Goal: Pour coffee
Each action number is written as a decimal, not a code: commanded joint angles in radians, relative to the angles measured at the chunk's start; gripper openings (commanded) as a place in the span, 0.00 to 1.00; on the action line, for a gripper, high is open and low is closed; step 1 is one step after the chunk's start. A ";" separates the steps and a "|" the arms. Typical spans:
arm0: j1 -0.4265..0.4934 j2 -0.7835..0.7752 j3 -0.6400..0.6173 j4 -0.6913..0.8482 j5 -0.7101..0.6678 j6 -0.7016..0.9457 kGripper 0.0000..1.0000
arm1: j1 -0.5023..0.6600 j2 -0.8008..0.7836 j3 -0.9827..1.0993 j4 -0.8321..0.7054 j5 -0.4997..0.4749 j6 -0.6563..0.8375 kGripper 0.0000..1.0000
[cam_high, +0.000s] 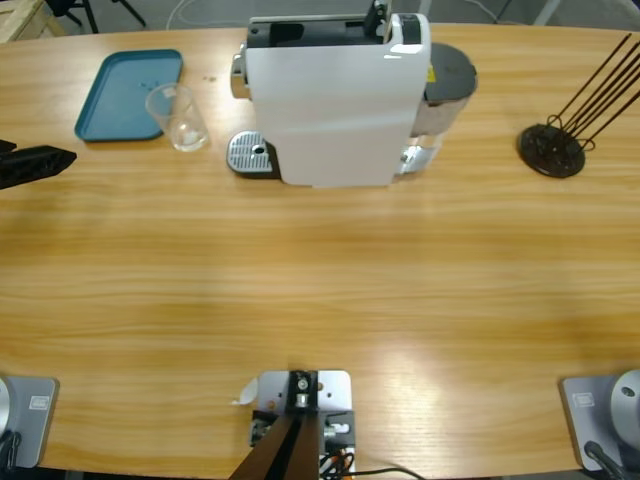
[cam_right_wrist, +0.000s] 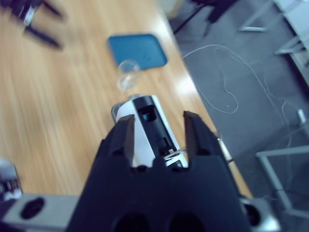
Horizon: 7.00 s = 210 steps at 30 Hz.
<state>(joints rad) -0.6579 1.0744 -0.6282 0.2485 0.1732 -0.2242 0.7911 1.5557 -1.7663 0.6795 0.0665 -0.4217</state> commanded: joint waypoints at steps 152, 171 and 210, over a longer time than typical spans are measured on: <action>0.143 0.650 0.091 -0.856 -0.183 0.270 0.95 | 0.099 -0.497 0.915 -0.288 -0.333 0.244 1.00; 0.145 0.757 0.012 -0.884 -0.193 0.290 0.94 | 0.084 -0.456 0.932 -0.341 -0.324 0.251 1.00; 0.186 0.865 0.012 -0.936 -0.200 0.235 0.87 | 0.062 -0.474 0.977 -0.356 -0.294 0.257 1.00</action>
<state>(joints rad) -0.4829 1.8973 -0.6220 -0.6767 -0.0159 0.0213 0.8623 1.0853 -0.8382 0.3349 -0.2421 -0.1810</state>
